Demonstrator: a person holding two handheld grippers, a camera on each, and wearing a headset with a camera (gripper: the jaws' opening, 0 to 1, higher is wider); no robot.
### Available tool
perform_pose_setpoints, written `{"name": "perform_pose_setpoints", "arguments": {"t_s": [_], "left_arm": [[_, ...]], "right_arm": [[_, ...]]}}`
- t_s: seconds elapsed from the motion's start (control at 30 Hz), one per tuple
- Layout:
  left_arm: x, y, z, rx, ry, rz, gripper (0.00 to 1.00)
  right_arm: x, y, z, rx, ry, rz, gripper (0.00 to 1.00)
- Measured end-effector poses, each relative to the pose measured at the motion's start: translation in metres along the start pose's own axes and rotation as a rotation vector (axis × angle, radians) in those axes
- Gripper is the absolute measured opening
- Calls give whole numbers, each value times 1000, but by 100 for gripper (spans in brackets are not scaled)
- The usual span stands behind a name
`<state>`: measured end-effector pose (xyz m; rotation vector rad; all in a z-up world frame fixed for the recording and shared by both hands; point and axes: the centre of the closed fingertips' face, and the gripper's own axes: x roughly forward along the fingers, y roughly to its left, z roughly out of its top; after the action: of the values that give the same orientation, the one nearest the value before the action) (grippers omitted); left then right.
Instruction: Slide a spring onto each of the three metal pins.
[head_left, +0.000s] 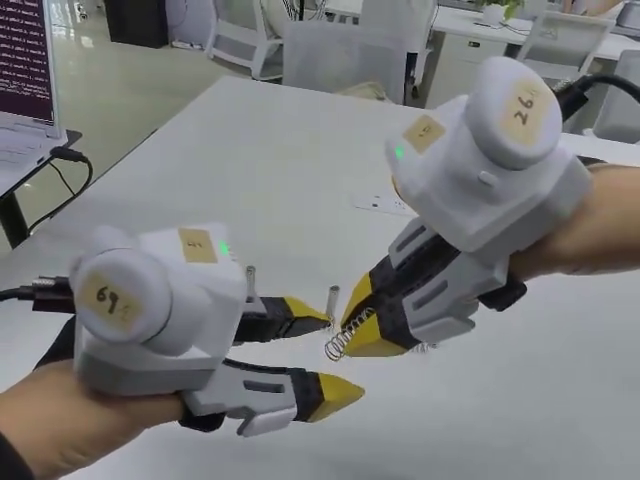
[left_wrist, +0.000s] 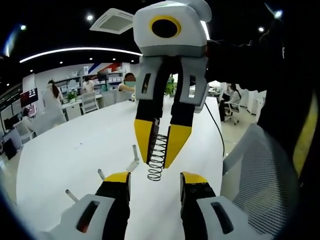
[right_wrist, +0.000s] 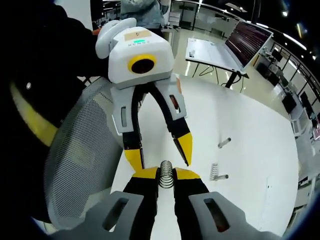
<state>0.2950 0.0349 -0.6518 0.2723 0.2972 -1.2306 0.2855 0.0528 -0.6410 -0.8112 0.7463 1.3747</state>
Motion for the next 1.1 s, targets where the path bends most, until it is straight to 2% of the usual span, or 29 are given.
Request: {"name": "perform_pose_setpoints", "arguments": {"t_s": [0.3, 0.6, 0.9, 1.1], "left_arm": [[-5, 9, -2, -42, 6, 48, 62], [-15, 14, -6, -64, 7, 70, 76], [-34, 26, -11, -70, -12, 121, 81], [-50, 38, -20, -73, -14, 172, 81]], "right_arm": [[-1, -2, 1, -7, 4, -4, 8], [0, -5, 6, -17, 3, -4, 8], [1, -9, 12, -30, 10, 0, 8], [3, -16, 17, -34, 13, 4, 8]]}}
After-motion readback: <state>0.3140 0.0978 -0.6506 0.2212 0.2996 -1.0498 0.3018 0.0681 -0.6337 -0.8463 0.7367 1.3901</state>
